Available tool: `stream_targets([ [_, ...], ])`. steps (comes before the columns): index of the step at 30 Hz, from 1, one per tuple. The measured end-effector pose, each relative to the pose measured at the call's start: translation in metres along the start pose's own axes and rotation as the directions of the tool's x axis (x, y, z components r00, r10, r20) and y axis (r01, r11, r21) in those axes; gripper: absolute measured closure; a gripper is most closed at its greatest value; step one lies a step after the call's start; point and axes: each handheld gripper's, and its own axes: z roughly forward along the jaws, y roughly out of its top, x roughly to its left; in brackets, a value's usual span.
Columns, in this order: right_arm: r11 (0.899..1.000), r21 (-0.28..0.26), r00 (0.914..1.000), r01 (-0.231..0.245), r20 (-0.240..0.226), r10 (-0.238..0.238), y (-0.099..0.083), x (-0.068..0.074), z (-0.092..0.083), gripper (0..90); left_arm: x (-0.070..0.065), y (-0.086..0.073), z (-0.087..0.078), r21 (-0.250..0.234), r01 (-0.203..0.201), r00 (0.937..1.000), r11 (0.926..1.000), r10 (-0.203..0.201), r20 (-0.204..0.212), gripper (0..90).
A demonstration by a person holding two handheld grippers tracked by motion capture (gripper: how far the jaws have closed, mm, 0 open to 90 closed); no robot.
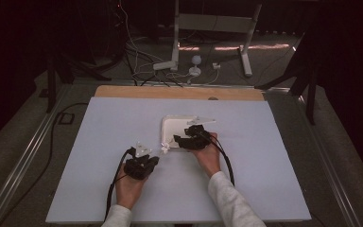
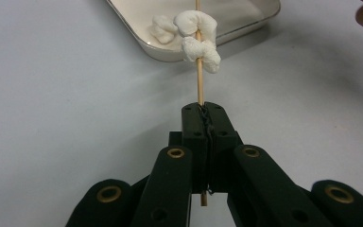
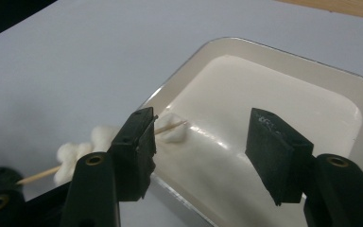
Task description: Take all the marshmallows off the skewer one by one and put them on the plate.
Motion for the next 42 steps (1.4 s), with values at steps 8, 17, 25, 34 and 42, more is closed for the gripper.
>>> stream_targets([
  [8,0.997,-0.037,0.9963,0.070,-0.048,-0.071,0.001,0.023,-0.012,43.3,0.000,0.002,-0.006,-0.028,0.012,0.9999,0.9995,-0.012,-0.002,89.7],
  [17,0.990,-0.029,0.9892,0.141,-0.037,-0.142,-0.001,0.041,-0.011,55.2,-0.005,0.005,-0.011,-0.051,-0.009,1.0000,0.9987,0.010,0.002,89.8],
  [25,0.989,-0.015,0.9873,0.147,-0.060,-0.147,-0.002,0.043,-0.008,70.8,-0.004,0.005,-0.014,-0.066,0.001,0.9999,0.9978,0.000,0.010,89.9],
  [34,0.975,-0.018,0.9756,0.219,0.002,-0.219,-0.002,0.051,-0.008,82.0,-0.006,0.007,-0.016,-0.078,-0.003,1.0000,0.9970,0.004,0.006,90.0],
  [42,0.990,-0.033,0.9896,0.138,-0.036,-0.139,-0.001,0.048,-0.010,71.8,-0.005,0.009,-0.022,-0.109,0.015,0.9999,0.9939,-0.015,0.003,90.0],
])
